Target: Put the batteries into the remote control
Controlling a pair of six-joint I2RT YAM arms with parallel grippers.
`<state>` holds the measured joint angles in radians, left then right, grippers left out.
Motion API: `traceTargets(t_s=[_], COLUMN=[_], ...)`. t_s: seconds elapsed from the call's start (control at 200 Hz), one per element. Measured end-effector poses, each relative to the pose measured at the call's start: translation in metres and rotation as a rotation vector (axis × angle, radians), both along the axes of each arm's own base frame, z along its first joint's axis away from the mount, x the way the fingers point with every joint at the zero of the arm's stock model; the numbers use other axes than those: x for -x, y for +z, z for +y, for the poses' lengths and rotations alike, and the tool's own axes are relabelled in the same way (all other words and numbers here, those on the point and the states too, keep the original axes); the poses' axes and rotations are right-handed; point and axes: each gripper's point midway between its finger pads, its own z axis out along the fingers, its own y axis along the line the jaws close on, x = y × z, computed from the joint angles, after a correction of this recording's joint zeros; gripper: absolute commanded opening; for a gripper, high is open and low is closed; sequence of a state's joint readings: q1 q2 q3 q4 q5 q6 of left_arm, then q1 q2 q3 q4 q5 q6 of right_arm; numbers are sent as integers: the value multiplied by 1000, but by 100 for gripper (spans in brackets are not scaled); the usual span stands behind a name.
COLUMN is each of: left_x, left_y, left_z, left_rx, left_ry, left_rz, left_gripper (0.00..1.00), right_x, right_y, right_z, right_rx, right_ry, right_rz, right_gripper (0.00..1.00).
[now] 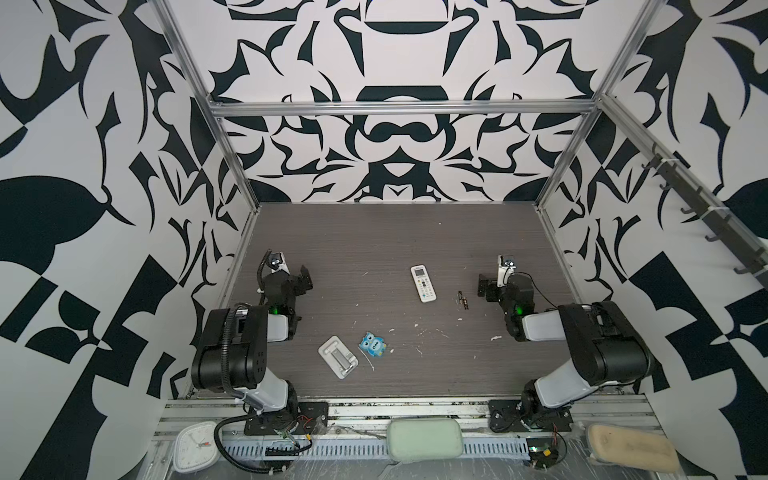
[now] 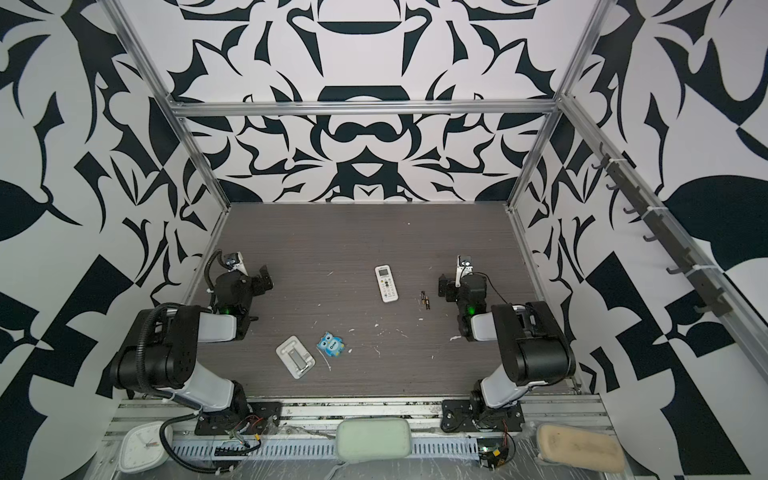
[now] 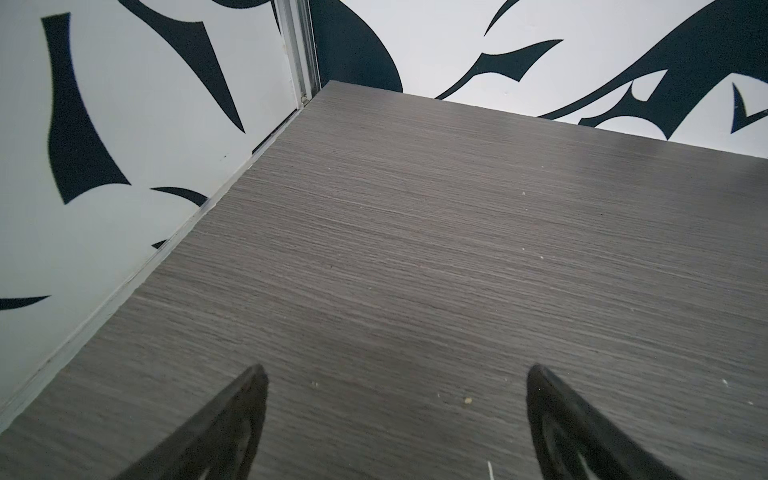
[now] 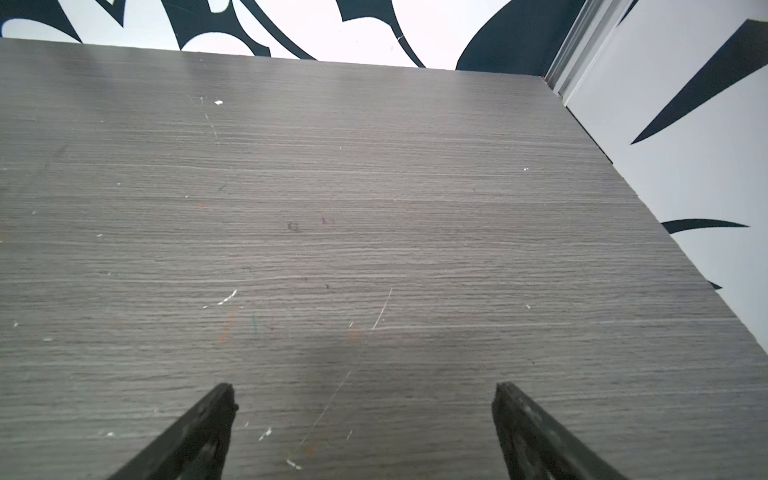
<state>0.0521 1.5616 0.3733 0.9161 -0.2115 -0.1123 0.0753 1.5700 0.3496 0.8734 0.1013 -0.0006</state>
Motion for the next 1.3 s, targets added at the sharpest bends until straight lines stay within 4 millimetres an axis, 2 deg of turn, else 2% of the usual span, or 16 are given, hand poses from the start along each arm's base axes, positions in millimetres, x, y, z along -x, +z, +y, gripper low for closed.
traceTargets(t_s=[1.3], left_x=[0], left_y=[0], left_z=[0], left_rx=[-1], left_ry=[-1], left_rz=[1], left_gripper=[99], right_x=[0], right_y=[0], right_z=[-5], right_rx=[13], right_ry=[-29], right_rz=[-1], right_gripper=[99])
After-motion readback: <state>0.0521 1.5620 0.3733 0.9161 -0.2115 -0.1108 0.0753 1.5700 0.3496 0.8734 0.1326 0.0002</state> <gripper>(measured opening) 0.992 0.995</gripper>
